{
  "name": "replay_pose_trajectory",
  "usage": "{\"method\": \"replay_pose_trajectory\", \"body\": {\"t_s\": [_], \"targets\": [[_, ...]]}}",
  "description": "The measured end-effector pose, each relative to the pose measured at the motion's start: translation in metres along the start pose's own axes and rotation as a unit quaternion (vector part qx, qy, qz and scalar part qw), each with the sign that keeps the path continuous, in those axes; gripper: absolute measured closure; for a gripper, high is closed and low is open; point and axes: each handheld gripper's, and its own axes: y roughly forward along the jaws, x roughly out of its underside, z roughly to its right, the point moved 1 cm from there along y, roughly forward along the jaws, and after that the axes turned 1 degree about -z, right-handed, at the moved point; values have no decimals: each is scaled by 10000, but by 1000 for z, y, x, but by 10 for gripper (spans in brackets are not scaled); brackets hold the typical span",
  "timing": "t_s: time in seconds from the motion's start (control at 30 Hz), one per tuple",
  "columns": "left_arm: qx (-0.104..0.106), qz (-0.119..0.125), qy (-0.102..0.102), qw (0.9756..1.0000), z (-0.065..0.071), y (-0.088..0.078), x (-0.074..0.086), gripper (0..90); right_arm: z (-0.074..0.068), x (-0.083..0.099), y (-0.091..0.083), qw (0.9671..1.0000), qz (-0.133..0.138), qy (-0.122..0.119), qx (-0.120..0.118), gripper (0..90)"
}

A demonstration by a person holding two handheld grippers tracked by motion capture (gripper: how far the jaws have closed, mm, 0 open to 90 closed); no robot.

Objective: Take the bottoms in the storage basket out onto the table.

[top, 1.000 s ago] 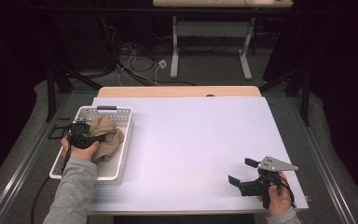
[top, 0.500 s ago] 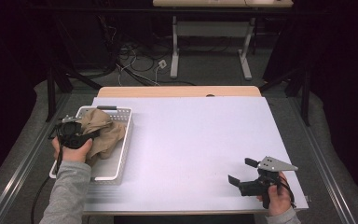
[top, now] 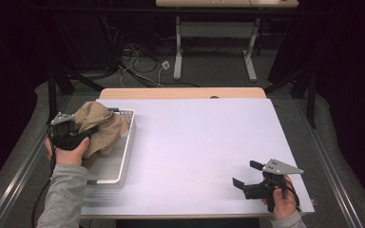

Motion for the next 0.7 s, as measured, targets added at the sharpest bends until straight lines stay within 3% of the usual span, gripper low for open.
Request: {"method": "replay_pose_trajectory", "body": {"t_s": [0.37, 0.57, 0.7], "targets": [[250, 572, 97, 9980, 10, -13, -10, 735, -1, 0, 0, 9999, 89, -12, 131, 10], [370, 883, 177, 9952, 21, -21, -11, 734, 0, 0, 1, 9997, 45, -30, 230, 11], [457, 1172, 219, 9918, 33, -30, -12, 734, 0, -1, 0, 9998, 69, -44, 191, 10]]}}
